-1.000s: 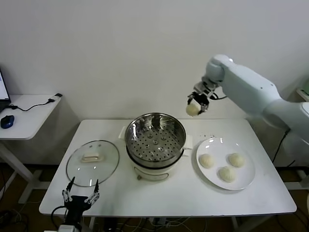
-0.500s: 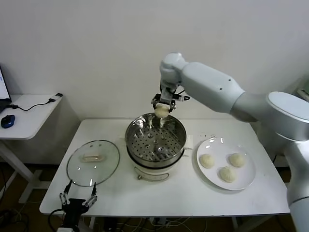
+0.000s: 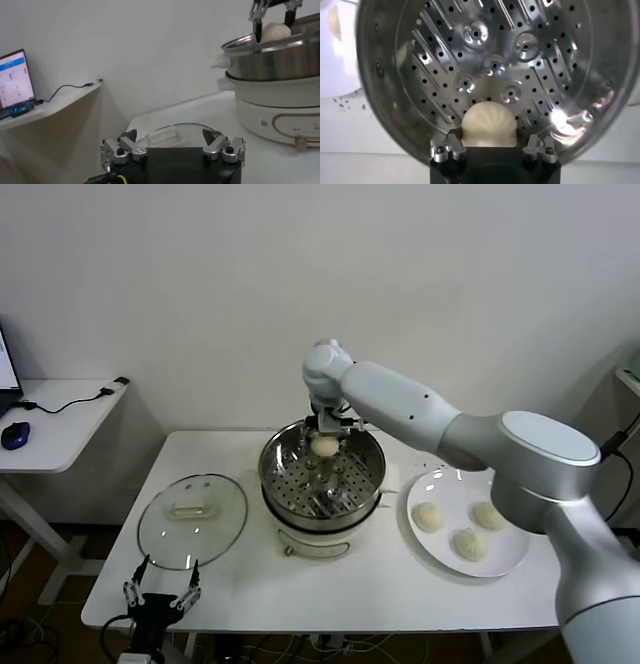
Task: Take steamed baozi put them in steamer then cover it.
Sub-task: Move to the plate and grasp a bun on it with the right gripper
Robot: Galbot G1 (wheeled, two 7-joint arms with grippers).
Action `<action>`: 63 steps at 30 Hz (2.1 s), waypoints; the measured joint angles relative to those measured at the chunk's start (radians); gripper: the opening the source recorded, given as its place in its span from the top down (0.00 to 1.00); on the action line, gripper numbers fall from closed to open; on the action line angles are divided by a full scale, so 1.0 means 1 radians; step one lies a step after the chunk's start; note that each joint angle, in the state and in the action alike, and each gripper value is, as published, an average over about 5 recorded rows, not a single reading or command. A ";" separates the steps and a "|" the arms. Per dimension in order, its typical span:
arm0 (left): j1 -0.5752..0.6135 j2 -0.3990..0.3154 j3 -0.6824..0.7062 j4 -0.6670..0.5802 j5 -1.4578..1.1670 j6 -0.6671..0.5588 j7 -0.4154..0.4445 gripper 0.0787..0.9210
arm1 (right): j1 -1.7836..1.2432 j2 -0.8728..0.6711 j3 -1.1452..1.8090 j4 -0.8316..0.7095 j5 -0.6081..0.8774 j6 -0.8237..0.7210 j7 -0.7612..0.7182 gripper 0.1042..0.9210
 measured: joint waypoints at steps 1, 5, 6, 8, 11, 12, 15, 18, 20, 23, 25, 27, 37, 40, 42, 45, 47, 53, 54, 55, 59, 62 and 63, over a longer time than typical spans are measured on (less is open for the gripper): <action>0.001 0.000 0.000 0.000 -0.001 0.001 0.002 0.12 | -0.006 0.003 0.002 -0.006 -0.010 0.004 0.004 0.27; -0.001 0.001 0.003 -0.001 -0.001 0.002 0.009 0.12 | -0.025 0.007 0.011 -0.023 -0.040 0.014 0.018 0.25; -0.002 0.001 0.003 -0.001 -0.001 0.003 0.011 0.12 | -0.028 0.008 0.013 -0.026 -0.045 0.015 0.021 0.23; -0.002 0.001 0.003 -0.001 -0.001 0.003 0.012 0.12 | -0.032 0.007 0.017 -0.028 -0.051 0.017 0.024 0.19; -0.003 0.001 0.003 -0.001 -0.001 0.003 0.014 0.12 | -0.033 0.005 0.019 -0.026 -0.052 0.018 0.022 0.14; -0.003 0.001 0.004 -0.001 -0.001 0.003 0.015 0.12 | -0.031 0.004 0.018 -0.025 -0.049 0.017 0.020 0.13; -0.006 0.000 0.008 0.002 -0.001 0.003 0.015 0.12 | -0.021 -0.003 0.016 -0.015 -0.030 0.015 0.008 0.12; -0.010 -0.003 0.013 0.003 0.000 0.004 0.015 0.12 | -0.002 -0.016 0.010 0.001 0.008 0.012 -0.007 0.12; -0.011 -0.004 0.015 0.002 0.000 0.004 0.015 0.12 | 0.018 -0.030 0.004 0.016 0.045 0.006 -0.018 0.12; -0.010 -0.004 0.015 0.000 0.000 0.004 0.015 0.12 | 0.056 -0.060 -0.014 0.045 0.121 -0.012 -0.036 0.12; -0.009 -0.004 0.014 -0.001 0.001 0.004 0.015 0.12 | 0.088 -0.086 -0.032 0.066 0.185 -0.031 -0.045 0.12; -0.007 -0.004 0.014 -0.003 0.001 0.003 0.015 0.12 | 0.123 -0.120 -0.053 0.088 0.257 -0.057 -0.049 0.12; -0.007 -0.011 0.011 -0.020 -0.007 0.008 0.011 0.12 | 0.290 -0.374 -0.251 0.253 0.682 -0.392 0.017 0.12; -0.005 -0.011 0.010 -0.026 -0.014 0.011 0.011 0.12 | 0.311 -0.462 -0.295 0.310 0.802 -0.539 0.034 0.12; -0.005 -0.011 0.010 -0.027 -0.017 0.011 0.011 0.12 | 0.315 -0.519 -0.316 0.338 0.872 -0.632 0.041 0.12; -0.003 -0.012 0.011 -0.030 -0.020 0.011 0.011 0.12 | 0.302 -0.597 -0.336 0.368 0.954 -0.752 0.048 0.12; 0.000 -0.012 0.011 -0.033 -0.022 0.011 0.011 0.12 | 0.282 -0.638 -0.341 0.381 0.995 -0.814 0.050 0.12; 0.009 -0.013 0.009 -0.043 -0.031 0.017 0.007 0.12 | 0.180 -0.713 -0.315 0.386 1.056 -0.924 0.044 0.12; 0.010 -0.014 0.009 -0.044 -0.031 0.017 0.006 0.12 | 0.158 -0.720 -0.304 0.382 1.058 -0.935 0.041 0.12; 0.011 -0.015 0.008 -0.045 -0.031 0.017 0.005 0.12 | 0.137 -0.725 -0.293 0.377 1.058 -0.944 0.039 0.12; 0.015 -0.019 0.006 -0.046 -0.031 0.018 0.004 0.12 | 0.049 -0.735 -0.244 0.351 1.046 -0.968 0.030 0.12; 0.017 -0.020 0.003 -0.045 -0.030 0.018 0.004 0.12 | -0.013 -0.732 -0.210 0.325 1.026 -0.977 0.024 0.12; 0.017 -0.020 0.003 -0.043 -0.030 0.018 0.003 0.12 | -0.032 -0.729 -0.200 0.316 1.020 -0.978 0.023 0.12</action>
